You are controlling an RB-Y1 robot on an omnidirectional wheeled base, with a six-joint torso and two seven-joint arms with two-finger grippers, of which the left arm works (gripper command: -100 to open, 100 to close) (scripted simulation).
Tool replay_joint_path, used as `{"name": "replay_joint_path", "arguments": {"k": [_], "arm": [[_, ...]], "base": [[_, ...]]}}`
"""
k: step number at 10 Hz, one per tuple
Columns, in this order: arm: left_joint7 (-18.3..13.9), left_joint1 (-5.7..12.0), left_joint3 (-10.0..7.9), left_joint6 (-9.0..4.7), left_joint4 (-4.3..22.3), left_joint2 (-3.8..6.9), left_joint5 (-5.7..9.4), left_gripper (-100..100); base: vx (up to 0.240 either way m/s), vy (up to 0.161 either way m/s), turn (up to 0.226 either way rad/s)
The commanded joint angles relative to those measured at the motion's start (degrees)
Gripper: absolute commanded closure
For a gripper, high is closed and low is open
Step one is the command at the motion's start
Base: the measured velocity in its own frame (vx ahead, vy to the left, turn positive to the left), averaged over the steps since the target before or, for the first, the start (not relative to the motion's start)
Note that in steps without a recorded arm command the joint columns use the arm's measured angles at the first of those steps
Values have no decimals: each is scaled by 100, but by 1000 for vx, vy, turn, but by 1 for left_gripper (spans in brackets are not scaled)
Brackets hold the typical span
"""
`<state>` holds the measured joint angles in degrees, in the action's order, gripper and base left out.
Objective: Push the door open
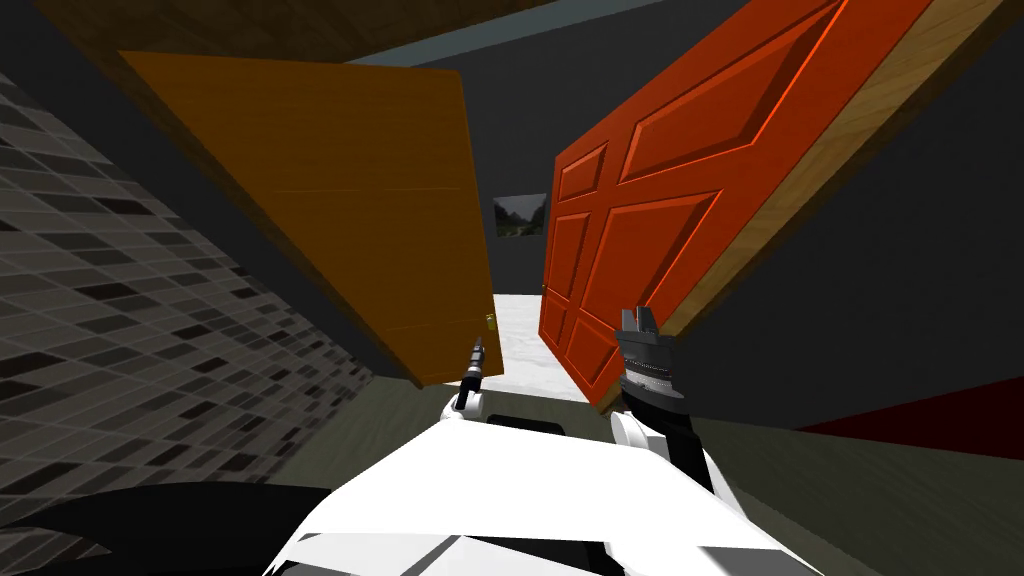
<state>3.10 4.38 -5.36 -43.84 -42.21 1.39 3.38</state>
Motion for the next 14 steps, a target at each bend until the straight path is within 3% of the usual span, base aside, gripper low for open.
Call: {"name": "replay_joint_path", "arguments": {"k": [1, 6, 11, 12, 13, 14], "arm": [[0, -16, -8, -16, -11, 48, 4, -100], [14, -20, -61, -103, 44, 93, 28, -100], [27, -23, -107, -181, 92, -49, 51, -100], [33, -36, -99, -171, 77, -39, 46, -100], [33, -36, -99, -171, 77, -39, 46, 100], [33, -36, -99, -171, 77, -39, 46, 100]], "base": [[171, 21, -16], [202, 23, -27], [198, 20, -20], [68, 18, 4], [-13, -6, -4], [-22, -6, -5]]}}
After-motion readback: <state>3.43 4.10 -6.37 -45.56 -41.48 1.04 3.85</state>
